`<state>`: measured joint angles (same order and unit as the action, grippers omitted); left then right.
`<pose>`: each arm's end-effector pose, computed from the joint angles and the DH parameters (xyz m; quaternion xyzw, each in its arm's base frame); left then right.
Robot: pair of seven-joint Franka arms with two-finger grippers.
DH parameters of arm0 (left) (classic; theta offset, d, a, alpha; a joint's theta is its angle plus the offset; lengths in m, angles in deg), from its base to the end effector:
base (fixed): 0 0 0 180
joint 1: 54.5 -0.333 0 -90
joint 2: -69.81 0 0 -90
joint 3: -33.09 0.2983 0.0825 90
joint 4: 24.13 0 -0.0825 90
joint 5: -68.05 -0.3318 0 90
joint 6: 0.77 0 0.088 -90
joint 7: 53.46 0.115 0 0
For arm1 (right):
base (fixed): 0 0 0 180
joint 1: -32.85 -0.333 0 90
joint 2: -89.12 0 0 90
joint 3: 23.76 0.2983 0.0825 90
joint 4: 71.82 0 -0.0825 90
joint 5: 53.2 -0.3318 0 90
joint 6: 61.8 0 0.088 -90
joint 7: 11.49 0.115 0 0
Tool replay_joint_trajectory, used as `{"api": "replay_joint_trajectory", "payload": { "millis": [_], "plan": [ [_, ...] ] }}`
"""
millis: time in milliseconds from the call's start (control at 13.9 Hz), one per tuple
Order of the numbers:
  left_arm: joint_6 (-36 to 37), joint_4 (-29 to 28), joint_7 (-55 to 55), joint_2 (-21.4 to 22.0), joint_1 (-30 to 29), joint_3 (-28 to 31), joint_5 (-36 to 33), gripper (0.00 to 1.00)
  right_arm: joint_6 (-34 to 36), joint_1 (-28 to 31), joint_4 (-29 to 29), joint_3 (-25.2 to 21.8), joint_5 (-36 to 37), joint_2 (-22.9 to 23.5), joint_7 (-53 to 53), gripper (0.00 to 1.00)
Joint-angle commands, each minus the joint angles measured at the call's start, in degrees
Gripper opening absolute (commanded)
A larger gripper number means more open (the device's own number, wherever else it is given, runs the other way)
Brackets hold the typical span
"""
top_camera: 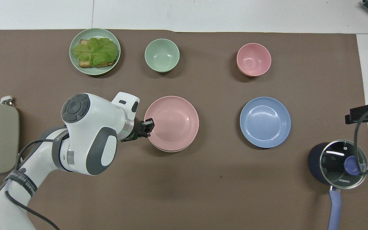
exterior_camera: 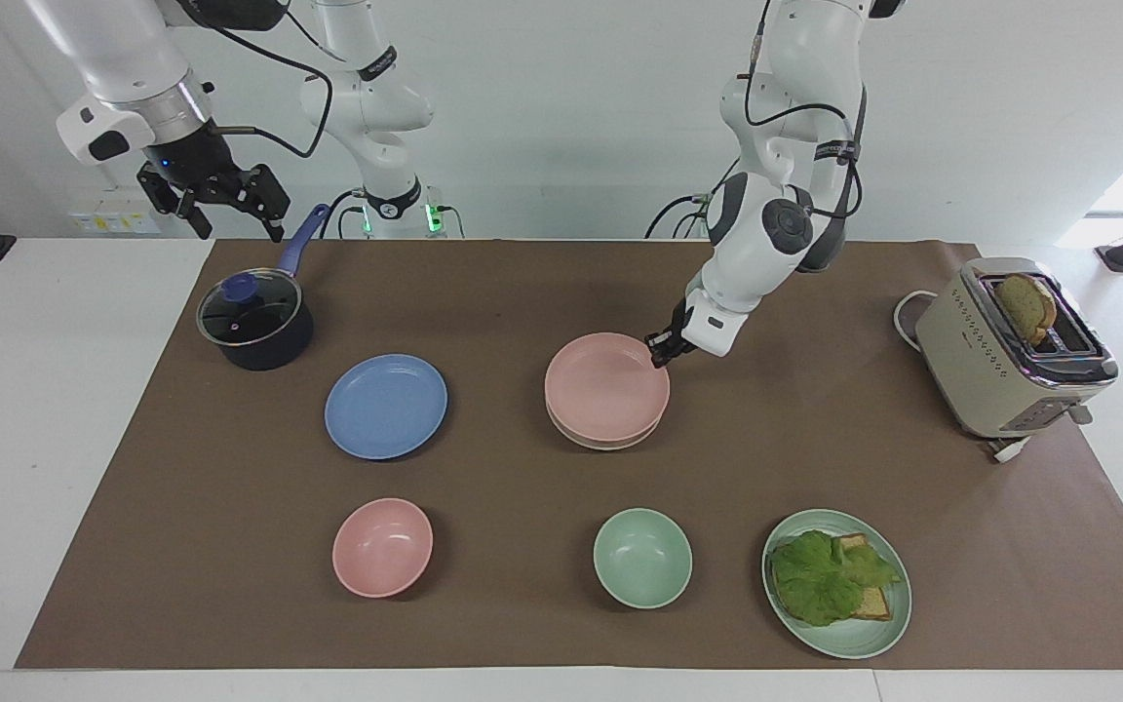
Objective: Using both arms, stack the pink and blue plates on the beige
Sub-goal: 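Release the pink plate and withdraw the left gripper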
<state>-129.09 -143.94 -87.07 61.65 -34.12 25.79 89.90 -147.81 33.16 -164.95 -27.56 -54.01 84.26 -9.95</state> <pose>0.4607 -0.2553 0.3659 0.9730 0.1682 -0.0783 0.1372 0.4683 -0.0334 0.6112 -0.9986 0.0487 0.0196 0.0103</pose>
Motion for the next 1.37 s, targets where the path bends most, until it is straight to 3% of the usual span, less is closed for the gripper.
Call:
{"api": "replay_joint_trajectory", "payload": {
  "millis": [0, 144, 216, 288, 359, 791, 1078, 1294],
  "plan": [
    [-1.24, -1.56, -0.32, 0.78, 1.15, 1.06, 1.09, 0.00, 0.23, 0.48, -1.09, 0.02, -0.95, -1.20, -0.75, 1.00],
    [-1.32, -1.47, 0.12, 0.69, 0.98, 1.06, 1.09, 0.01, 0.23, 0.48, -1.09, 0.02, -0.95, -1.20, -0.75, 1.00],
    [-1.32, -1.47, 0.12, 0.69, 0.98, 1.06, 1.09, 0.50, 0.32, 0.48, -1.18, 0.02, -0.95, -1.20, -0.75, 1.00],
    [-1.24, -1.47, 0.12, 0.69, 0.98, 1.06, 1.09, 0.89, 0.32, 0.48, -1.18, 0.02, -0.95, -1.20, -0.75, 1.00],
    [-1.24, -1.47, -0.05, 0.69, 0.89, 1.06, 1.09, 1.00, 0.32, 0.48, -1.18, 0.02, -0.95, -1.20, -0.75, 1.00],
    [-0.09, 0.02, 1.17, 0.60, -0.25, 1.67, -0.66, 1.00, 0.32, 0.48, -1.18, 0.02, -0.95, -1.20, -0.75, 1.00],
    [4.81, 5.28, 2.31, 0.60, -6.21, 1.76, -13.21, 1.00, 0.32, 0.48, -1.18, 0.02, -0.95, -1.20, -0.75, 1.00],
    [10.26, 7.75, 11.16, 1.57, -13.50, 1.85, -15.96, 1.00, 0.32, 0.48, -1.18, 0.02, -0.95, -1.29, -0.75, 1.00]
  ]
}}
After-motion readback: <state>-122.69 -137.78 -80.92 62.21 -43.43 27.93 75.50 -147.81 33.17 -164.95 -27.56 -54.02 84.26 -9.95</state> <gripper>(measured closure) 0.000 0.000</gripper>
